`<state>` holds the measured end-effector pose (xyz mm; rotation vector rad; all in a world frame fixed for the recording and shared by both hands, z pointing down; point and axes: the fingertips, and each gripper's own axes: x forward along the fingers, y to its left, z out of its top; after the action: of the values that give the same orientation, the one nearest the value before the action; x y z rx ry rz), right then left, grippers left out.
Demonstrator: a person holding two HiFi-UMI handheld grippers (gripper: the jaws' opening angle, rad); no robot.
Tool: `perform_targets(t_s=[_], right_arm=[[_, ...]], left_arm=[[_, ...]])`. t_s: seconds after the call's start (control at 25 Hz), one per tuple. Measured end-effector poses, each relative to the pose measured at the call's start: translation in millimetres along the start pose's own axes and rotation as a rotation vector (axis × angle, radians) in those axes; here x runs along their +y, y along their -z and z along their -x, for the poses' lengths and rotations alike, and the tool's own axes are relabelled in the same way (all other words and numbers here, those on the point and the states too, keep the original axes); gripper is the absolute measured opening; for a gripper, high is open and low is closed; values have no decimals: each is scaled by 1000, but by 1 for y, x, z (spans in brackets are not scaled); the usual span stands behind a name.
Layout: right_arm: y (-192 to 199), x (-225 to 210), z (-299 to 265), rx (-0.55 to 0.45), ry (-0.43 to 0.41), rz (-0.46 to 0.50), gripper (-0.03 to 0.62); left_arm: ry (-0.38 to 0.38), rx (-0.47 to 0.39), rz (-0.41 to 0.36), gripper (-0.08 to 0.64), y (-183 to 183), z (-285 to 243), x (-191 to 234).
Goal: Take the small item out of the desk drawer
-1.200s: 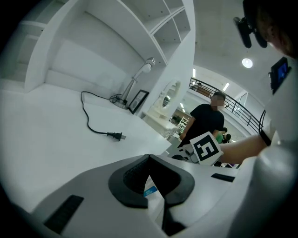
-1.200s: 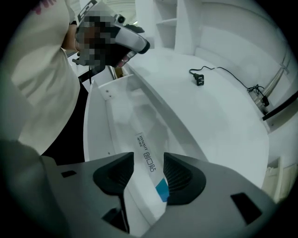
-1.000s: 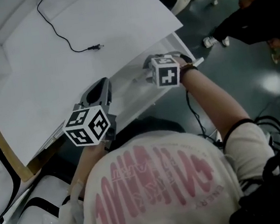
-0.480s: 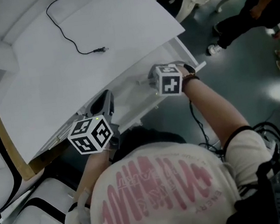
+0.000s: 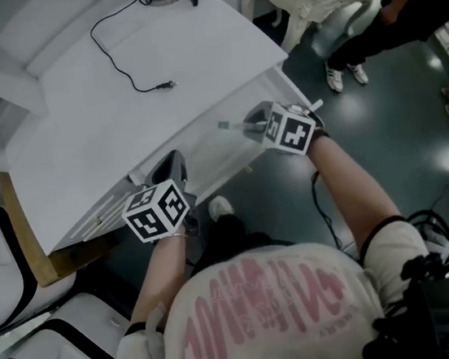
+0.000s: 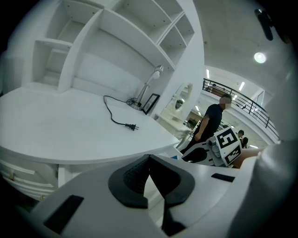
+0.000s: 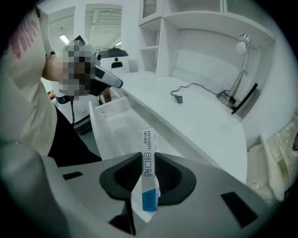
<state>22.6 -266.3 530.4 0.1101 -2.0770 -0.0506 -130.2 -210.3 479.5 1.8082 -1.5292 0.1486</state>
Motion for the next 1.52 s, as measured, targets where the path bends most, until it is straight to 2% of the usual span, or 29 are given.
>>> perform_targets(t_s=[0.2, 0.36, 0.52, 0.64, 0.8, 1.08, 1.32, 1.52], right_arm=[[-6, 0, 38, -108, 106, -115, 94], [-8, 0, 61, -178, 165, -219, 94], [-10, 5, 83, -270, 186, -341, 94], [-15, 7, 106, -338, 215, -404, 94], [-26, 10, 140, -436, 281, -451, 94], [-53, 28, 192, -578, 384, -453, 92], [-54, 37, 229, -632, 465, -541, 92], [-48, 53, 256, -721, 485, -620, 94]], left_arm=[[-58, -58, -35, 29, -6, 19, -12], [-84, -63, -39, 29, -5, 26, -17], [-32, -62, -36, 28, -4, 33, -35], [11, -80, -73, 29, -12, 38, -54], [37, -123, -119, 29, -26, 46, -74], [81, -220, -158, 29, -44, 66, -101], [116, -248, -169, 28, -50, 86, -118], [104, -268, -220, 28, -48, 108, -129]])
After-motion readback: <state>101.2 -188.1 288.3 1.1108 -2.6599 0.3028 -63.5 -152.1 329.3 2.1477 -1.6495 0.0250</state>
